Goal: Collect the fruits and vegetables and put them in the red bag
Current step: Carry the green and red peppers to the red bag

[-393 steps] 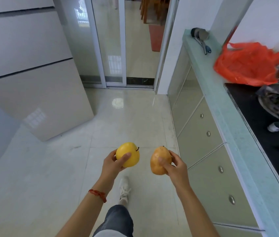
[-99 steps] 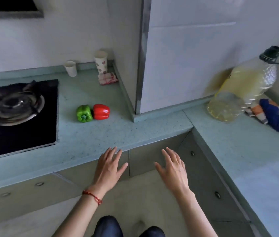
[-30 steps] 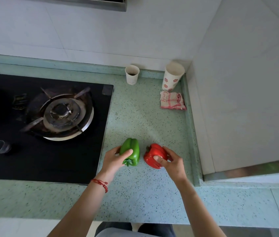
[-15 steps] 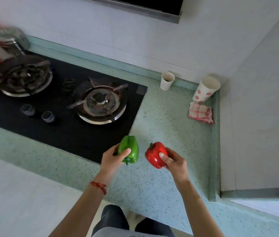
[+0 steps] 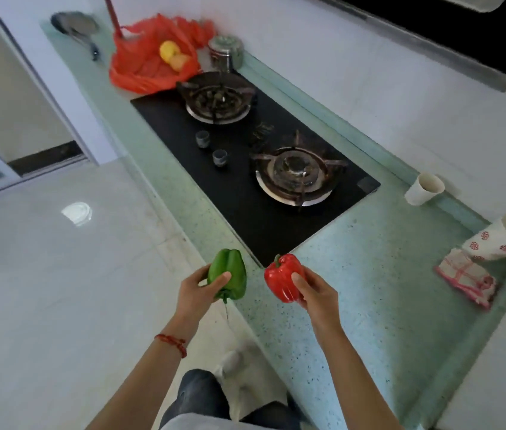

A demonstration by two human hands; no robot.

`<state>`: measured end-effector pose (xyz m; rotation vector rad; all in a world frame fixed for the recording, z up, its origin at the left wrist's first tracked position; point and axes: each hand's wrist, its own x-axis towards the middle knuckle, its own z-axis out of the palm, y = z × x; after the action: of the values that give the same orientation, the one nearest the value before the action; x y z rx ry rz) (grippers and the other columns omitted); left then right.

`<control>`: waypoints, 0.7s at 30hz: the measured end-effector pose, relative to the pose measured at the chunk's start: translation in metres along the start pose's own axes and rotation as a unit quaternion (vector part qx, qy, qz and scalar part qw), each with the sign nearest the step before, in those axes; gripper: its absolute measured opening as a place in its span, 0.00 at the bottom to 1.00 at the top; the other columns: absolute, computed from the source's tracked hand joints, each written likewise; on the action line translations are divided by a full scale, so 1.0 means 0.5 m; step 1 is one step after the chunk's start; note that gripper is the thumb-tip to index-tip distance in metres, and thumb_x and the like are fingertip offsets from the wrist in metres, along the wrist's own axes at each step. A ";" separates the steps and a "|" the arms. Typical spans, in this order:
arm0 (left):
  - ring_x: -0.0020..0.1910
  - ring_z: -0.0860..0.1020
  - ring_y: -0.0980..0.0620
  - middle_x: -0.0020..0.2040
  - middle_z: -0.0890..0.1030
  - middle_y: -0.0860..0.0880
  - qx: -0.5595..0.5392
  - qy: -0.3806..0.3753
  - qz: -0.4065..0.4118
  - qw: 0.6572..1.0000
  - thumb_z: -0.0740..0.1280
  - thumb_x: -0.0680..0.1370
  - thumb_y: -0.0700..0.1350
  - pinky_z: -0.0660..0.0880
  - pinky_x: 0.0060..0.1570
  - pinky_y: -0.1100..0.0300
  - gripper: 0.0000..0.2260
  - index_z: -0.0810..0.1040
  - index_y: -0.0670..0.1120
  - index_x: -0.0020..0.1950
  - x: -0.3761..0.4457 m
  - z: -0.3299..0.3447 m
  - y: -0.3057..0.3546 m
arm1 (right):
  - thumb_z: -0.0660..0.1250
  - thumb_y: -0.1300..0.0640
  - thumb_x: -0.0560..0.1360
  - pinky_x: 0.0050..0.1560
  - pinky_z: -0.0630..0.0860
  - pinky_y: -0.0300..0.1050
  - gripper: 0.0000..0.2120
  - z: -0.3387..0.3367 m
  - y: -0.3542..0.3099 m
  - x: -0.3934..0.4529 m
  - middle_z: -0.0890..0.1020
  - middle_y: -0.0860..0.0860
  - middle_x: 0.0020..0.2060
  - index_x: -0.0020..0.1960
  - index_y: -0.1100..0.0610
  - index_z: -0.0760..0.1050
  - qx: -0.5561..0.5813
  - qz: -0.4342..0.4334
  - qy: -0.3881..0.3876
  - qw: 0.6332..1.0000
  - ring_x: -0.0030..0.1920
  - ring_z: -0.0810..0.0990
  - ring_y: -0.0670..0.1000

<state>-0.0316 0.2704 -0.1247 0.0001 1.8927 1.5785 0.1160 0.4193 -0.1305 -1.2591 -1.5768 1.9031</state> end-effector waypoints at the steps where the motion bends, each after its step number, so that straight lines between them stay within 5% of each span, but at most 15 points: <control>1: 0.42 0.80 0.50 0.48 0.80 0.46 -0.012 0.019 -0.005 1.000 0.72 0.71 0.42 0.81 0.40 0.61 0.18 0.76 0.40 0.59 -0.013 -0.020 -0.010 | 0.71 0.49 0.65 0.48 0.78 0.44 0.20 0.014 0.001 -0.004 0.78 0.50 0.53 0.56 0.49 0.75 -0.003 0.003 -0.021 1.000 0.56 0.76 0.54; 6: 0.41 0.79 0.53 0.48 0.79 0.47 -0.073 0.107 -0.014 0.991 0.70 0.72 0.39 0.80 0.34 0.67 0.16 0.76 0.40 0.59 -0.081 -0.124 -0.044 | 0.71 0.46 0.63 0.52 0.78 0.48 0.22 0.102 0.008 -0.022 0.79 0.48 0.50 0.55 0.48 0.75 -0.027 0.010 -0.108 0.994 0.54 0.78 0.53; 11: 0.46 0.80 0.51 0.52 0.79 0.46 -0.106 0.198 -0.020 0.974 0.71 0.72 0.42 0.80 0.41 0.63 0.18 0.75 0.42 0.60 -0.126 -0.228 -0.074 | 0.72 0.56 0.68 0.40 0.80 0.38 0.22 0.216 0.016 -0.036 0.80 0.56 0.53 0.61 0.59 0.75 -0.038 0.024 -0.171 0.984 0.52 0.79 0.54; 15: 0.45 0.81 0.52 0.50 0.80 0.48 -0.139 0.248 -0.015 0.959 0.71 0.72 0.42 0.79 0.42 0.61 0.16 0.76 0.43 0.59 -0.146 -0.303 -0.085 | 0.72 0.58 0.69 0.44 0.80 0.45 0.21 0.304 0.020 -0.044 0.79 0.55 0.52 0.61 0.60 0.75 -0.040 0.049 -0.199 0.978 0.53 0.79 0.55; 21: 0.45 0.81 0.52 0.50 0.80 0.46 -0.166 0.293 -0.016 0.941 0.71 0.72 0.42 0.79 0.41 0.62 0.17 0.76 0.41 0.60 -0.136 -0.421 -0.094 | 0.71 0.58 0.70 0.42 0.80 0.42 0.21 0.441 0.023 -0.054 0.79 0.53 0.50 0.62 0.61 0.74 -0.060 0.047 -0.234 0.969 0.48 0.78 0.50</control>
<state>-0.0610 0.0461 -0.1225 -0.7170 1.9951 2.0099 -0.0448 0.2655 -0.1354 -0.9883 -1.9115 2.3220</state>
